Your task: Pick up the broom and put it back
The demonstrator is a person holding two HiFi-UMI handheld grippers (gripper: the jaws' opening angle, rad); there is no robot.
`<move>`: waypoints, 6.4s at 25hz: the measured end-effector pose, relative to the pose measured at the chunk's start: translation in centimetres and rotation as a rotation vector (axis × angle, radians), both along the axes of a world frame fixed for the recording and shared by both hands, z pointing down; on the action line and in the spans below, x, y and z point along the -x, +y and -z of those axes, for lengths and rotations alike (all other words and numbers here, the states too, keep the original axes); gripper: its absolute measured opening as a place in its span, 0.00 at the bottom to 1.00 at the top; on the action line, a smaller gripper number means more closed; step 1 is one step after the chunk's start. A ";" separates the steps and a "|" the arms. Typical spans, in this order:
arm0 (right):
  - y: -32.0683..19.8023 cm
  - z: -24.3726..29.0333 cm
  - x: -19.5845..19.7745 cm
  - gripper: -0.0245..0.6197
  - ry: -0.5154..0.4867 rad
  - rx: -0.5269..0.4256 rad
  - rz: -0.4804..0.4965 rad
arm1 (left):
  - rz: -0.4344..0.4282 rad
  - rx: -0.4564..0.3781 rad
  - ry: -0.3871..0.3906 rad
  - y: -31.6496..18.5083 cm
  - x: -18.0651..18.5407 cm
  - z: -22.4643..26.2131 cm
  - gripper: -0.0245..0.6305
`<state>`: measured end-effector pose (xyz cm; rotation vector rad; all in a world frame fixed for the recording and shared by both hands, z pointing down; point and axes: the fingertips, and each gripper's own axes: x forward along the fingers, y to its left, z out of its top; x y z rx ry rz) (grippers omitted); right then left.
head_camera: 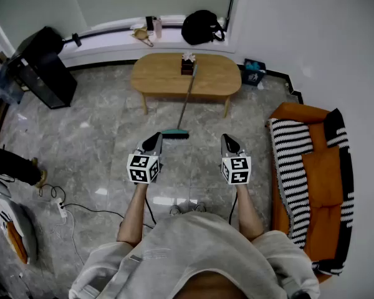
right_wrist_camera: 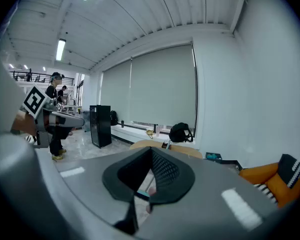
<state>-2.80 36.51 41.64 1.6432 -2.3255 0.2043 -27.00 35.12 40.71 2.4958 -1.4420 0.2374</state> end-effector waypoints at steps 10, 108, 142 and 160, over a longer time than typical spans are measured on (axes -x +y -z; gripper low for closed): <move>-0.7 -0.3 -1.3 0.04 -0.009 -0.004 -0.013 | 0.001 0.011 -0.012 -0.2 -0.7 -0.3 0.04; -48.8 -6.1 -3.0 0.04 0.012 0.109 0.094 | -0.014 0.105 -0.012 -48.4 -7.0 -4.8 0.04; -55.4 -17.0 0.1 0.04 -0.024 0.304 0.038 | -0.042 0.320 -0.005 -53.3 -4.5 -16.2 0.04; -51.7 -26.9 2.7 0.04 -0.137 0.443 -0.071 | -0.045 0.434 0.013 -50.8 -3.9 -24.2 0.04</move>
